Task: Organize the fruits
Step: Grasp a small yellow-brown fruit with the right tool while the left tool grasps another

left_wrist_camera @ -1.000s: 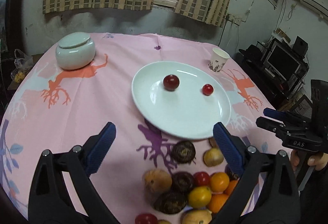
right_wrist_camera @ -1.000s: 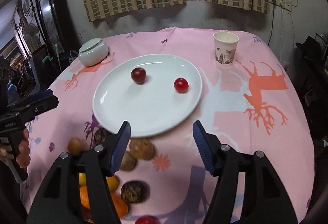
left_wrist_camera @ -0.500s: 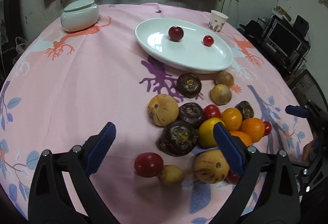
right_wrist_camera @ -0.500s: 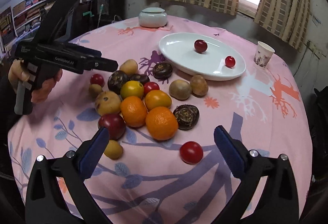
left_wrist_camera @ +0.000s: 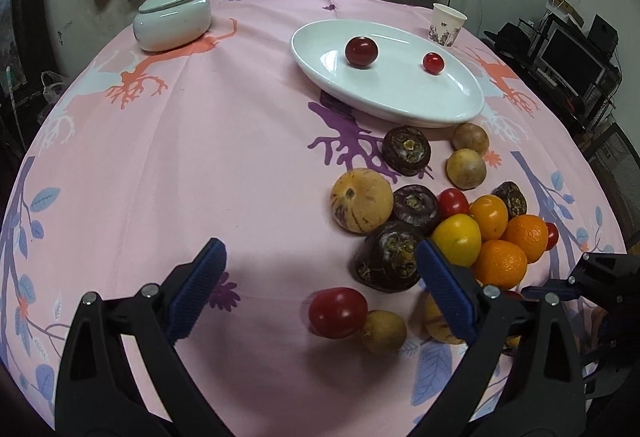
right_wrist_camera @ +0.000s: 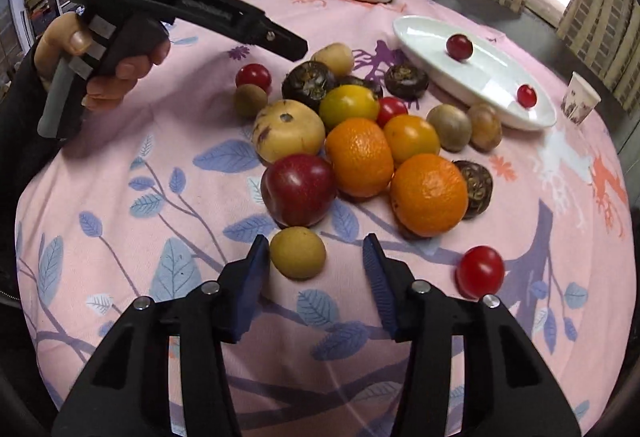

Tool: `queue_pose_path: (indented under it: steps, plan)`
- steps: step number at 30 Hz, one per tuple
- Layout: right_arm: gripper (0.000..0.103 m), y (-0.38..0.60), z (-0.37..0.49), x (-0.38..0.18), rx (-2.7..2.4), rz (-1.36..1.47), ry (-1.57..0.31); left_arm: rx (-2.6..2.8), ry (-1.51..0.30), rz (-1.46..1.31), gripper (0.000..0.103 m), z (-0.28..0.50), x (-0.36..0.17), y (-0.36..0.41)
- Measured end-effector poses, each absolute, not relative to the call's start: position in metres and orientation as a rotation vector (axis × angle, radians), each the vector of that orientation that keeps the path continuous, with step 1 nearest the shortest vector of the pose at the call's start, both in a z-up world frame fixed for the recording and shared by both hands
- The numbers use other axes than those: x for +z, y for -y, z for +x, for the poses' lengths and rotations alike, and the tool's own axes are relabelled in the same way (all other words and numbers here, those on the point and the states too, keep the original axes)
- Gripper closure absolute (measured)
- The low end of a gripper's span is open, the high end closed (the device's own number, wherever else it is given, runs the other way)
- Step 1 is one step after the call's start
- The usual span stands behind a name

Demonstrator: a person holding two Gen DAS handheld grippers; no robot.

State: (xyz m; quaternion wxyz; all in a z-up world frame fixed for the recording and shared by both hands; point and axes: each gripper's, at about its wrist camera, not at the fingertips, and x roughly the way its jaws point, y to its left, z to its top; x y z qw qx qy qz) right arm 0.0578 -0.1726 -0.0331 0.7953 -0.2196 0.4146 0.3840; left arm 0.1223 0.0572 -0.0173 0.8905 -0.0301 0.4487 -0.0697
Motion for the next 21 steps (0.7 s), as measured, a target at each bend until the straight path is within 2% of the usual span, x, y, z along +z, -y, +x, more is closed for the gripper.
queue_pose_path:
  steps: [1,2,7,16,21]
  plan:
    - [0.068,0.17,0.057,-0.033,0.844,-0.464,-0.888,-0.14,-0.934,-0.052,0.006,0.121,-0.016,-0.059]
    - [0.076,0.168,0.056,-0.033,0.836,-0.469,-0.877,-0.136,-0.934,-0.034,0.006,0.12,-0.015,-0.06]
    - [0.076,0.169,0.056,-0.034,0.834,-0.474,-0.862,-0.144,-0.898,0.013,0.006,0.105,-0.006,-0.072]
    - [0.075,0.169,0.057,-0.035,0.853,-0.455,-0.869,-0.182,-0.986,0.082,0.006,0.101,-0.025,-0.068]
    - [0.075,0.168,0.055,-0.035,0.851,-0.469,-0.858,-0.161,-1.023,-0.105,0.006,0.109,-0.027,-0.098]
